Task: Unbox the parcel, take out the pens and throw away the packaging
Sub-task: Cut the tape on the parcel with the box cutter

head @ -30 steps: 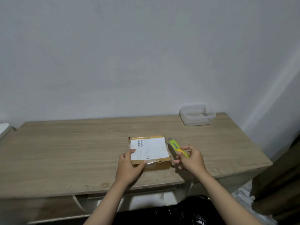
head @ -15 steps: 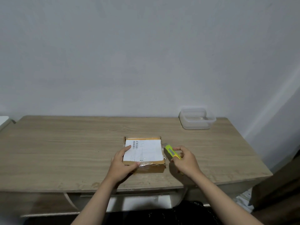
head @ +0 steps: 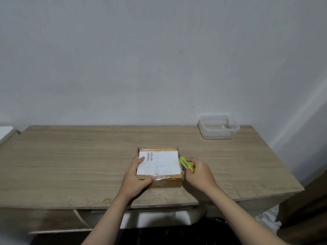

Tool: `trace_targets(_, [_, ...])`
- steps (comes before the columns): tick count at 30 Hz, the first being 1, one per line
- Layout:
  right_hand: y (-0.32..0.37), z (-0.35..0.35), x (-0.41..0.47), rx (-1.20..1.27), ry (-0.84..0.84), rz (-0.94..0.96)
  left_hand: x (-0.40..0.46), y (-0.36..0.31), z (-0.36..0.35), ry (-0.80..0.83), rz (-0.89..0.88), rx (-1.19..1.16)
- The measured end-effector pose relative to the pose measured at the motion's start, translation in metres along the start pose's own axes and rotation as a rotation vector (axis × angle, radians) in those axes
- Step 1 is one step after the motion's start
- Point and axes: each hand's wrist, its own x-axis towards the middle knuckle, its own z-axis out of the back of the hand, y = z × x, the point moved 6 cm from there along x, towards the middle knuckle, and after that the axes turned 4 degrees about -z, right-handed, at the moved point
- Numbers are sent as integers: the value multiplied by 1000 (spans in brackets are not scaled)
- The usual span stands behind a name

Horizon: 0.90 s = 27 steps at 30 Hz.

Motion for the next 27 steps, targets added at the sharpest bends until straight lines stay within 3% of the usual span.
trace_targets(12, [6, 22, 2, -95, 290, -69, 3, 5, -3, -6, -1, -17])
trace_targets(22, [-6, 35, -2, -10, 327, -125, 3, 12, -4, -18, 20, -28])
trace_targets(27, [-4, 32, 5, 121, 190, -151, 3, 8, -4, -19, -12, -31])
